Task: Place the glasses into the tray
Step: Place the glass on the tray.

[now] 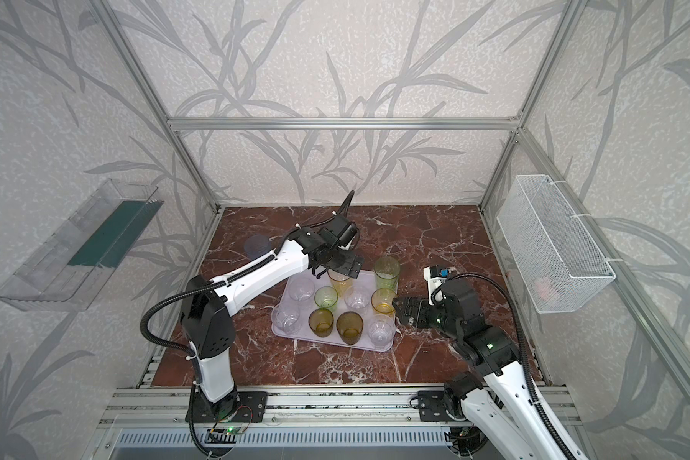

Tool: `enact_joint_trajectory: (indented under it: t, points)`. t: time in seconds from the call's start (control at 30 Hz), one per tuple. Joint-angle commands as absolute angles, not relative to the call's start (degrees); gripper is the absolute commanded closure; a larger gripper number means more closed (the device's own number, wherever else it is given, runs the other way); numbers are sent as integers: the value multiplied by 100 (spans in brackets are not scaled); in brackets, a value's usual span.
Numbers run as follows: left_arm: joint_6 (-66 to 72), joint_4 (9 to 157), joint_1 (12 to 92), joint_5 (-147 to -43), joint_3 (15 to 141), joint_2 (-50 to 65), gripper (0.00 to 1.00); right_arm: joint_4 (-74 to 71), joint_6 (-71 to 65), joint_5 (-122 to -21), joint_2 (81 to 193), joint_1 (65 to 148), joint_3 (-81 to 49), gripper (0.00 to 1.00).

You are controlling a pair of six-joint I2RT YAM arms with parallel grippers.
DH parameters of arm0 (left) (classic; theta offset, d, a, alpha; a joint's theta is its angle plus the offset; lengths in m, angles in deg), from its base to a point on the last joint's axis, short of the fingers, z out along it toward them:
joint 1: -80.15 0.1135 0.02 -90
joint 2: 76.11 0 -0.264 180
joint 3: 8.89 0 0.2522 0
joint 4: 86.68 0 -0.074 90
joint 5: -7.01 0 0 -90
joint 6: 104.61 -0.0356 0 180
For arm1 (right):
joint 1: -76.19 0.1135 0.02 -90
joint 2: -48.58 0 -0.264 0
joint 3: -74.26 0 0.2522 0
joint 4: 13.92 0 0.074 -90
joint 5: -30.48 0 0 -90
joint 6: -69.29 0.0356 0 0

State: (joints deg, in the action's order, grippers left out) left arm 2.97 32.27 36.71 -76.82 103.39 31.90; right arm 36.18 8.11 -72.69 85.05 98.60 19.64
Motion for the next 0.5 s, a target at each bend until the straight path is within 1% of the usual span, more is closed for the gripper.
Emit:
enact_joint_trajectory:
  t: [0.0, 0.23, 0.47]
  points:
    - [257, 3189, 3655, -7344, 10407, 2882, 1, 3650, 759, -7343, 8523, 9842, 1978, 1]
    - [254, 3516, 3656, -7126, 10093, 2572, 1, 3628, 794, -7376, 8579, 9842, 1972, 1]
    - [165, 3725, 3705, -6596, 9844, 2217, 1, 3640, 814, -7376, 8530, 9842, 1977, 1]
